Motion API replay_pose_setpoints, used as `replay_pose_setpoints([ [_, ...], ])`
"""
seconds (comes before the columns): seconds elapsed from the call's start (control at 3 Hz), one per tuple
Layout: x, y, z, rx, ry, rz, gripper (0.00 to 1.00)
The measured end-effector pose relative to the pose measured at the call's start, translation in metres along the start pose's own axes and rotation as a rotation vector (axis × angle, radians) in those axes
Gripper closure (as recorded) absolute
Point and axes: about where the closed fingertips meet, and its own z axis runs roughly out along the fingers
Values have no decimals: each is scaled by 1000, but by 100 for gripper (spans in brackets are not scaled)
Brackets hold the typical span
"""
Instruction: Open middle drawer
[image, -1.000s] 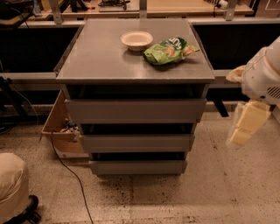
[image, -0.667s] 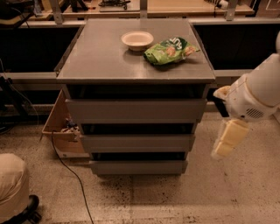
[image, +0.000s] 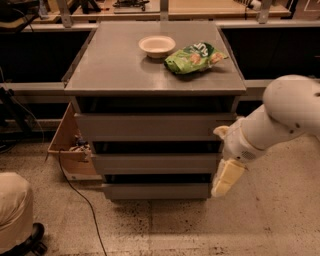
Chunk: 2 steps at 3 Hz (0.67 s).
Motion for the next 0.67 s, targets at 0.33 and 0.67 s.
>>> replay_pose_setpoints([
  [0.33,-2,4,46,-61,-23,3,0],
  [0.67,-2,4,46,-61,-23,3,0],
])
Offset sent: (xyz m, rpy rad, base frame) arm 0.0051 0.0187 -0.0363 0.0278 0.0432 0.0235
